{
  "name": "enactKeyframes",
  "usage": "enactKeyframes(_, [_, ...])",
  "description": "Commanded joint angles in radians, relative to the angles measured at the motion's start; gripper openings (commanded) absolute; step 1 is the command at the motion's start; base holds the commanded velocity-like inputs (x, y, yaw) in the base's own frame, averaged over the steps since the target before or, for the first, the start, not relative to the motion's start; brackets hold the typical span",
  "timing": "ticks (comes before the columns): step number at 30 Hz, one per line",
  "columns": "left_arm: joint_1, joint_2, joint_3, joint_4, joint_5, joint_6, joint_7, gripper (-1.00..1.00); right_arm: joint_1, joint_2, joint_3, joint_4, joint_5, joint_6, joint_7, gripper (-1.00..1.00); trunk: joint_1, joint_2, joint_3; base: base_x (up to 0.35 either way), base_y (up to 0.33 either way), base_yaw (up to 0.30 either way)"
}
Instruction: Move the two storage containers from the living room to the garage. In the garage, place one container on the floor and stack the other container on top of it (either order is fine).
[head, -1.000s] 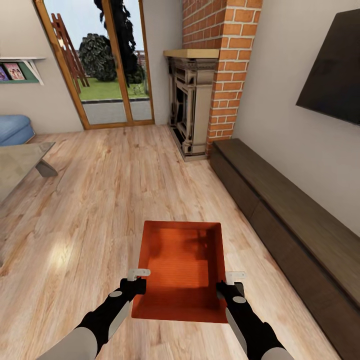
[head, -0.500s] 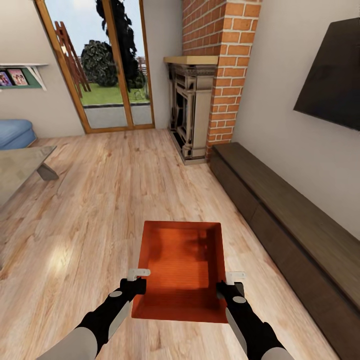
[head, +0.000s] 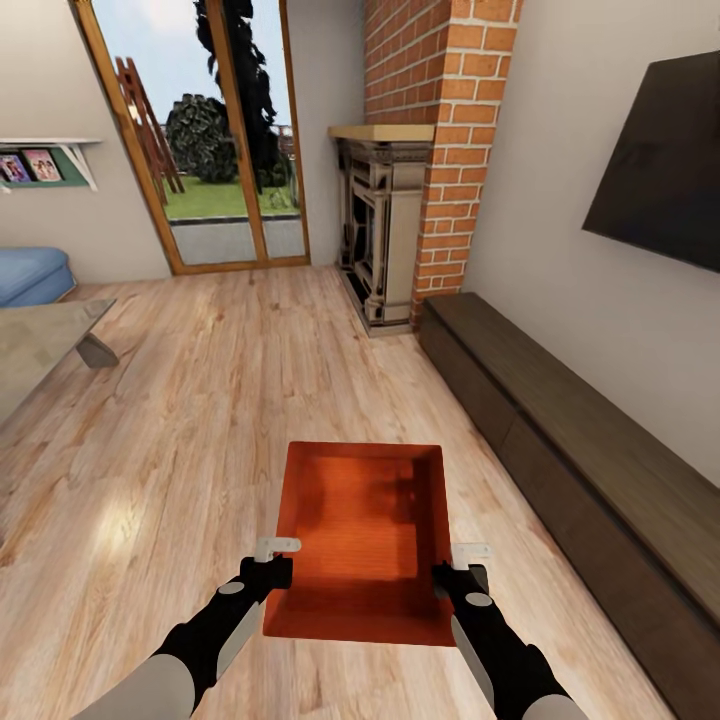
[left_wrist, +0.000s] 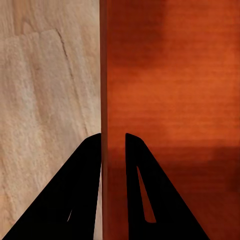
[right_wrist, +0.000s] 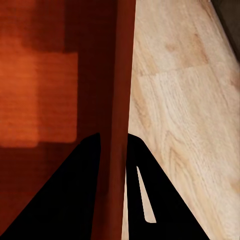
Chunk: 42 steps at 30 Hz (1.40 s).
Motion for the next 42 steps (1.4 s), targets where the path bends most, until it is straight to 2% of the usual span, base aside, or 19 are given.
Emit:
enactKeyframes(1, [0.0,0.0,-0.007,-0.062,0.011,0.004,0.006,-1.0,0.0,-0.001,-0.001,0.001,0.001,0.01,-0.02,-1.0,0.0,0.0,0.001,0.0,0.0,0.0])
enactKeyframes(21, [0.0,0.0,-0.007,-0.061,0.011,0.004,0.006,-1.0,0.0,-0.001,-0.001,0.001,0.001,0.01,-0.02,-1.0,0.0,0.0,0.025,0.0,0.0,0.015])
enactKeyframes(42, [0.0,0.0,-0.007,-0.061,0.011,0.004,0.006,-1.0,0.0,0.001,-0.003,0.001,0.001,0.01,-0.021,-1.0,0.0,0.0,0.025,0.0,0.0,0.264])
